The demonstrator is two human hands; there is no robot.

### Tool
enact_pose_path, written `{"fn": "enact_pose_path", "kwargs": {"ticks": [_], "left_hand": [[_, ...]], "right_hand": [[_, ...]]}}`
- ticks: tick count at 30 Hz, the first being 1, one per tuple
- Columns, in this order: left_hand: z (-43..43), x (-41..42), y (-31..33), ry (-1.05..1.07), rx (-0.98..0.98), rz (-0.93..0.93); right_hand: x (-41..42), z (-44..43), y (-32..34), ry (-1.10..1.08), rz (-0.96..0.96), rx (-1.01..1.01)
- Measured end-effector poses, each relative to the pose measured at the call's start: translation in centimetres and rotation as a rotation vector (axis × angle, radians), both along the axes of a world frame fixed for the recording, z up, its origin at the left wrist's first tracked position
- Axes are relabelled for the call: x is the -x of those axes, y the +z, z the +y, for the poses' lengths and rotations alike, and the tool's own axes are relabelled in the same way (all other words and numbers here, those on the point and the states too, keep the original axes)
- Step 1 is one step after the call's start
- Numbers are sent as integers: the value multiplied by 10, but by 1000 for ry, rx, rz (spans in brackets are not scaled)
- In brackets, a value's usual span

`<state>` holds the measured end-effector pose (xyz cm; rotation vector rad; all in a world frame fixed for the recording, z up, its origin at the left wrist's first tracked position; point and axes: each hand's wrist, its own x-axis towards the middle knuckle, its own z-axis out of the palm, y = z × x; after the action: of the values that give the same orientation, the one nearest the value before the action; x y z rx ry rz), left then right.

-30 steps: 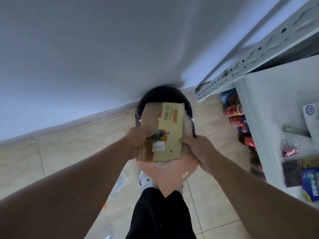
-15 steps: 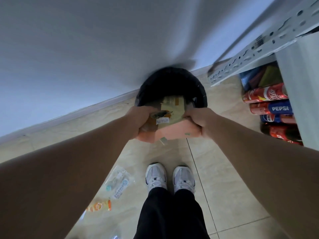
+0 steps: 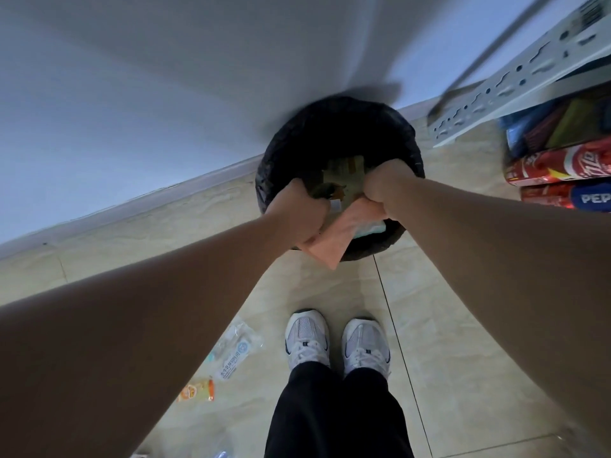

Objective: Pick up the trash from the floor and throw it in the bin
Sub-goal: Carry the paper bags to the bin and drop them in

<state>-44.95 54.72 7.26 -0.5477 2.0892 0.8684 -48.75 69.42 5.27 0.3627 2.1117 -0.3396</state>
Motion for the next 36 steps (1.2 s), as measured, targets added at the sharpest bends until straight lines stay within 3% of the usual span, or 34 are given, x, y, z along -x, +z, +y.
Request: {"fn": "enact_pose_path", "kwargs": {"ticks": [3,6,10,12,16,21,31,36], "left_hand": [[9,10,-16,-82,30,-6],[14,14,-20,-79,6,2],[15,6,-8,-1,-17,-8],[11,0,3,12,-6,38],[-4,-14,35,0,-28,103],[-29,-30,82,-65,-28,198],[-72,-55,203,-432,158,228],[-99,-66,277,-451,258,216]], "right_hand": [[3,-5,-23,-21,0,-22],[1,-7,-23,111,35,-54],[-7,-8,-6,-223,196,89],[-11,-9,4,-240,323,45],[-19,-9,39,32,416,-24],[-29,-5,92,164,370,61],[-42,-18,224,501,278,56],[-44,-37,306,660,301,79]]}}
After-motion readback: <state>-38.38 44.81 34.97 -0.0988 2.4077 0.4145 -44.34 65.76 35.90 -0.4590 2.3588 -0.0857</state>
